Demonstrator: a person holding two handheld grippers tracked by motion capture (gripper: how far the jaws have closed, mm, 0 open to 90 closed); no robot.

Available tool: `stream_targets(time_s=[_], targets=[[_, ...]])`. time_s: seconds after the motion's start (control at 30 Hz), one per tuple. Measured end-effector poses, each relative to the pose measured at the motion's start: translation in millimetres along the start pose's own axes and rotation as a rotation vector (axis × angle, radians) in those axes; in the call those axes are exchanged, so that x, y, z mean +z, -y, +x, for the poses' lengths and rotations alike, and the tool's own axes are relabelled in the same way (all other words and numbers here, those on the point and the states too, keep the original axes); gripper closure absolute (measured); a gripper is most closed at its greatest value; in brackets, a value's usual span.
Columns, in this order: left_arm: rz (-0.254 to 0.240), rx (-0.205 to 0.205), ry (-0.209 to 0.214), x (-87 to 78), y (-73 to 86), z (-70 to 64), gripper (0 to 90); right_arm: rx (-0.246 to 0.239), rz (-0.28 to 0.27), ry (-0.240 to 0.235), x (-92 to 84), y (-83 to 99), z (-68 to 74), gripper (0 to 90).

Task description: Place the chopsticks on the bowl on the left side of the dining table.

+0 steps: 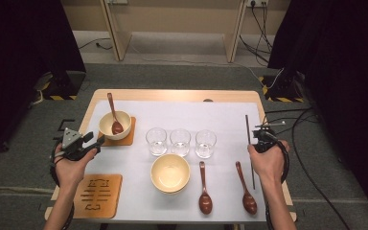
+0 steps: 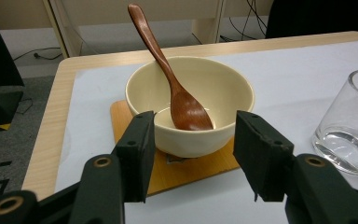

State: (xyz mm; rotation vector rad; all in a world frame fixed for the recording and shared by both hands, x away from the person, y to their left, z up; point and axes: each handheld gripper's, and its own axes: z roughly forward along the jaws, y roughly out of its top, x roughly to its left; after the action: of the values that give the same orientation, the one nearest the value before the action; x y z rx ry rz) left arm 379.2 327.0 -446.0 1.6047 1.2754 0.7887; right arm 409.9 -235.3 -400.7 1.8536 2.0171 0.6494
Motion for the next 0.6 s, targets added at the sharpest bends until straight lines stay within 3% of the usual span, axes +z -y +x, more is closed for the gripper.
stream_targets(time_s=[0.6], targets=[[-0.017,-0.007,-0.006,-2.7,-1.4,1.0,48.3,-0.02,-0.225,-0.02,-8.6,-14.6,10.7,85.4]])
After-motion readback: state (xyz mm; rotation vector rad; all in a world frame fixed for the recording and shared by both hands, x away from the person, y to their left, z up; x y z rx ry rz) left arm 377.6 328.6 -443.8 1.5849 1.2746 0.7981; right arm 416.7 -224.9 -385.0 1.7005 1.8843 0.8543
